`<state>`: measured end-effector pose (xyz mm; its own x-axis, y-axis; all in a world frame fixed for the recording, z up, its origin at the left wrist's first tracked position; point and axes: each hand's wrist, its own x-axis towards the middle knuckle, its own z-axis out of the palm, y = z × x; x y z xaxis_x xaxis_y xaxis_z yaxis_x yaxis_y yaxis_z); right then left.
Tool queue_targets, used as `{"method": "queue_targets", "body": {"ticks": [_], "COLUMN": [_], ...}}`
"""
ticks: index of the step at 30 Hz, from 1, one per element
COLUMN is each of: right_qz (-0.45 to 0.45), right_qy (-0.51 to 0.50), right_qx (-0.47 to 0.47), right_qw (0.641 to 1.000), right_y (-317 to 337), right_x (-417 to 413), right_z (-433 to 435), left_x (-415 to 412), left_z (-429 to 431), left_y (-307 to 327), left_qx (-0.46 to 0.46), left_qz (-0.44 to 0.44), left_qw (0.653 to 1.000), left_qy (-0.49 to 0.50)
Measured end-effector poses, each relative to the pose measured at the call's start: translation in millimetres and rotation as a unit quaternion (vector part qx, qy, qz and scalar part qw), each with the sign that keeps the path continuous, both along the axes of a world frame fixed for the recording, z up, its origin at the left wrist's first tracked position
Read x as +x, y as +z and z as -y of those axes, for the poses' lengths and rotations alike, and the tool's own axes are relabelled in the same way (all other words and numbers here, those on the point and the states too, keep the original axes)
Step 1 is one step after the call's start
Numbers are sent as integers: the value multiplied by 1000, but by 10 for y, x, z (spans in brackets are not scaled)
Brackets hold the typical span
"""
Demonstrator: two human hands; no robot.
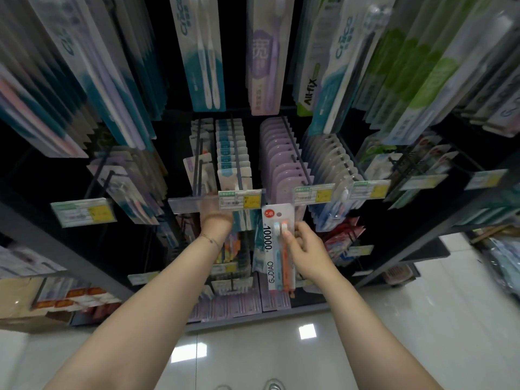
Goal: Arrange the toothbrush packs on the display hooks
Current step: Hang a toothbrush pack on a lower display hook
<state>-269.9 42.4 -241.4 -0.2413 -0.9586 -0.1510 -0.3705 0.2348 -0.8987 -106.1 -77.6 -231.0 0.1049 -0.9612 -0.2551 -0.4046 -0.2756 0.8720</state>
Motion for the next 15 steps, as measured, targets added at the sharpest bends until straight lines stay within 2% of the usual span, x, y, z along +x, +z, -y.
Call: {"method": "queue_targets", "body": {"ticks": [4, 7, 10, 15], "right_qz": [2, -1, -2, 2], "right_qy": [-2, -11, -26, -44], "right_qx": [-9, -19, -28, -41], "right_qw": [1000, 1000, 999, 998], "right_y": [-5, 17, 33, 74], "right_x": [17, 41, 54, 25], "right_z": [-21, -61, -112, -188], "left_x": [102, 144, 100, -98], "left_z": [-153, -310, -431, -496], "left_y": [-177, -230, -199, -99], "left_qx": [-9, 39, 44, 2], "left_qz": [-59, -53, -45, -81], "left_qw": [997, 980, 954, 931], "left_qy": [-49, -186, -294, -357]}}
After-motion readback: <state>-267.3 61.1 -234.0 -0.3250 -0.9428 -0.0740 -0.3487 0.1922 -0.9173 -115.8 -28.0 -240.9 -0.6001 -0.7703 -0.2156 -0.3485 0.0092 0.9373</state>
